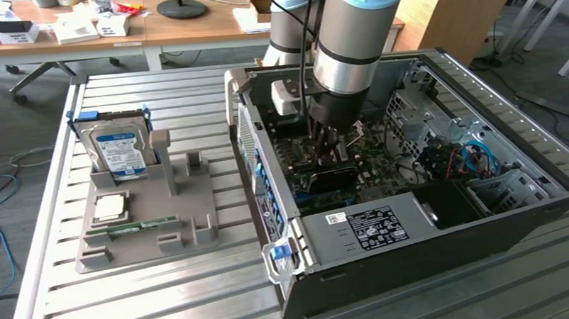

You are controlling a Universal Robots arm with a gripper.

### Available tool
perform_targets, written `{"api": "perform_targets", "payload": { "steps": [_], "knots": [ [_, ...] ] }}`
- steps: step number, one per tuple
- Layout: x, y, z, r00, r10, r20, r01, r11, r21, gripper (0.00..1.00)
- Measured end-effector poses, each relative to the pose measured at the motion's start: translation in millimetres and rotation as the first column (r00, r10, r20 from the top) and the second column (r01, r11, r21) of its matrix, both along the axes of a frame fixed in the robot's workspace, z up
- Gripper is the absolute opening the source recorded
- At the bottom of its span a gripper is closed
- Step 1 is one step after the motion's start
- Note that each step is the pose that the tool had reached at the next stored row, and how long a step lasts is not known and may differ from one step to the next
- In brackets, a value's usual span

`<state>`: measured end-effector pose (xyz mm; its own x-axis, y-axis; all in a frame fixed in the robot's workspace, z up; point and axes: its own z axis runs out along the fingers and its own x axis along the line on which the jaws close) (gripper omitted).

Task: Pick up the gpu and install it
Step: 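Press down on the gpu until it lock into place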

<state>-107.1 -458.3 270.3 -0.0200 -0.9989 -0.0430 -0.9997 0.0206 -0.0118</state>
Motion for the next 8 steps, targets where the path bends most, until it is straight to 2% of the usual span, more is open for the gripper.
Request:
{"api": "perform_targets", "payload": {
  "steps": [8],
  "knots": [
    [0.0, -0.1, -3.3, 1.0, 0.0, -0.0001, 0.0, 1.0, -0.0002, 0.11]
  ]
}}
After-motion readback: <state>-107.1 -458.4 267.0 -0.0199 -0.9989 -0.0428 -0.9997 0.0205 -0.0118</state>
